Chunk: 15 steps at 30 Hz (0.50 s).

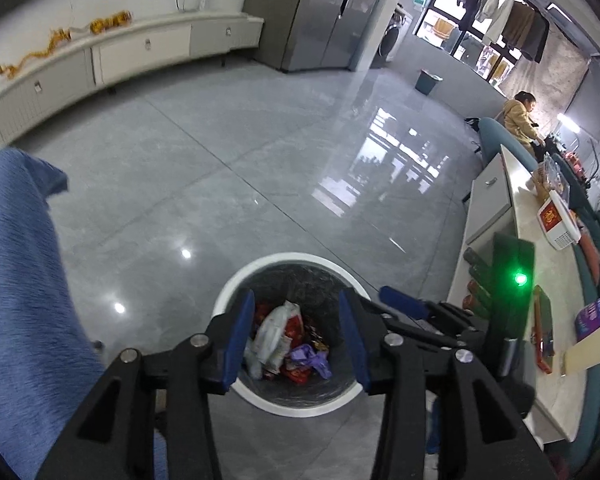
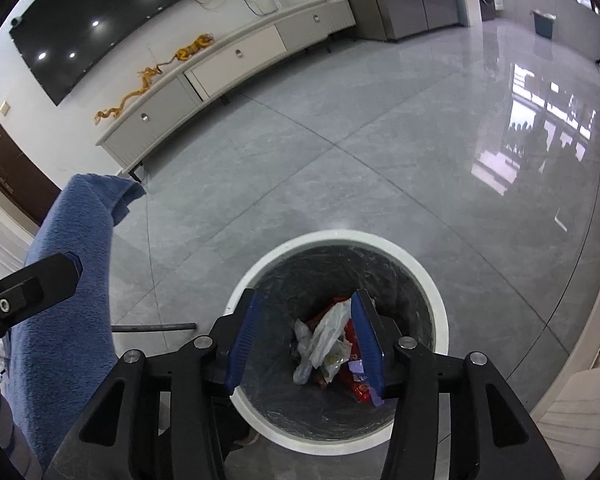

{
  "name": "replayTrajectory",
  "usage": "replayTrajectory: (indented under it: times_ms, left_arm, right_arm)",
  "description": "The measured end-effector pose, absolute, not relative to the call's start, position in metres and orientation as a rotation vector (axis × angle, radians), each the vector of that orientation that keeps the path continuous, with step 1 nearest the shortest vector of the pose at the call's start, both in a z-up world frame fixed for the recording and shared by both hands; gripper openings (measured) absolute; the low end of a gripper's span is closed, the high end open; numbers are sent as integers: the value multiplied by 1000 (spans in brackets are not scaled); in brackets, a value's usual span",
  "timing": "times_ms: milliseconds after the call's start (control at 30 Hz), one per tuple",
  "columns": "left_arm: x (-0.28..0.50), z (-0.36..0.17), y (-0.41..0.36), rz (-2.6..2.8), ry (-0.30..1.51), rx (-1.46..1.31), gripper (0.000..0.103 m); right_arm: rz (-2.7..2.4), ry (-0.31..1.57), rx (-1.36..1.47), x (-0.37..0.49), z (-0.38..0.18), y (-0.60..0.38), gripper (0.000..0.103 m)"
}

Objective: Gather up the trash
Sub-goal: 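Open both tools to drop the bag and tissue into the bin, then move both open tools back over the remaining trash on the rug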

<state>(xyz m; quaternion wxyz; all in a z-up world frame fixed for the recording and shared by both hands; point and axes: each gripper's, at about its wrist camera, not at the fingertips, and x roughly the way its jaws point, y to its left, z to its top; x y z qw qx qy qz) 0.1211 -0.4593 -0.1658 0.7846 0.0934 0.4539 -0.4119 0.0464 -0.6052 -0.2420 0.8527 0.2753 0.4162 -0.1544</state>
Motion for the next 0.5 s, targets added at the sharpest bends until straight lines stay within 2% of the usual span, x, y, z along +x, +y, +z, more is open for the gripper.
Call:
replayTrajectory:
  times_ms: [333, 500]
  left_arm:
    - [86, -94, -401, -785, 730, 255, 43]
    - [66, -56, -365, -761, 622, 247, 57]
  right_arm:
    - [-282, 734, 449, 19, -158, -568, 59]
    - [-259, 660, 376, 2, -113, -542, 63]
